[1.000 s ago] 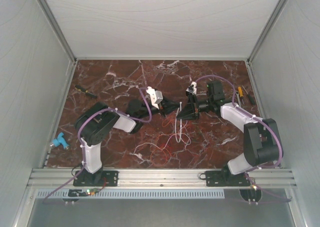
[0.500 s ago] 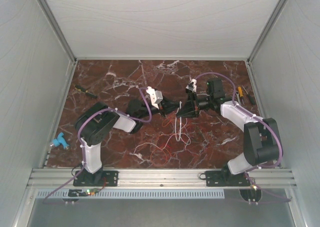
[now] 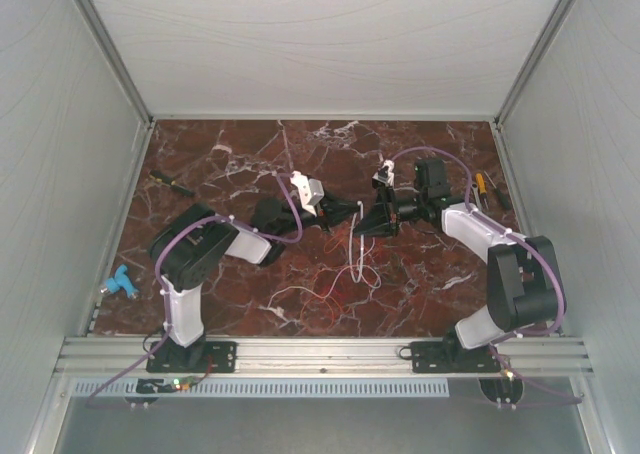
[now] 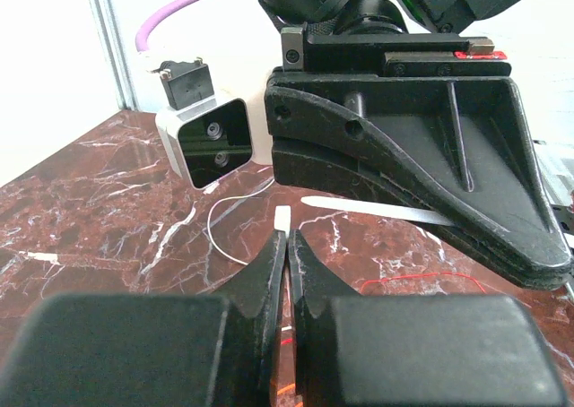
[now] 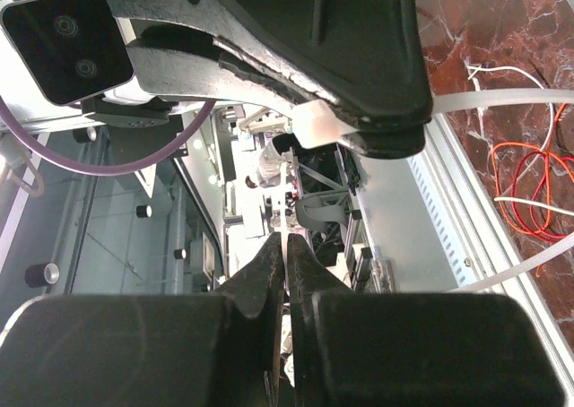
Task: Zip-tie the wires
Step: Tie the cable at the center of the board.
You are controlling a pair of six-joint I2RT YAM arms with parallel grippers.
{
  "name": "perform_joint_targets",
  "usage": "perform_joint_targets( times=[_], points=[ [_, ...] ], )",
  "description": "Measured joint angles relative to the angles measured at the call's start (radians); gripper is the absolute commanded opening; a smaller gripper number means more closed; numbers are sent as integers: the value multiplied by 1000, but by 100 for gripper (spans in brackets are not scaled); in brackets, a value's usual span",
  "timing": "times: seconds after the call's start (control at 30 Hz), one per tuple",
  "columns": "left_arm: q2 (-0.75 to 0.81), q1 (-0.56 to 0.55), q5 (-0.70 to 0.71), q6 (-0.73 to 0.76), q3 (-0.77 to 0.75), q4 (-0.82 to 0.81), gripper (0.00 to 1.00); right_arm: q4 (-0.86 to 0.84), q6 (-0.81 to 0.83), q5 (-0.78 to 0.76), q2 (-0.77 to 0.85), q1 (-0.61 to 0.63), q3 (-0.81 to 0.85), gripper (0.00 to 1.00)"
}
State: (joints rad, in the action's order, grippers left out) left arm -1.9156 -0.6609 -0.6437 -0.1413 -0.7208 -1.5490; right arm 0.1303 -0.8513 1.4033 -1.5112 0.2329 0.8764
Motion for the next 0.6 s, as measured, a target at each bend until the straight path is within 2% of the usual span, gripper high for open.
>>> perform_joint_targets(
  times=[0.6],
  points=[
    [0, 0, -24, -11, -21, 0, 0, -2, -2, 0, 0, -2, 0, 0]
  ],
)
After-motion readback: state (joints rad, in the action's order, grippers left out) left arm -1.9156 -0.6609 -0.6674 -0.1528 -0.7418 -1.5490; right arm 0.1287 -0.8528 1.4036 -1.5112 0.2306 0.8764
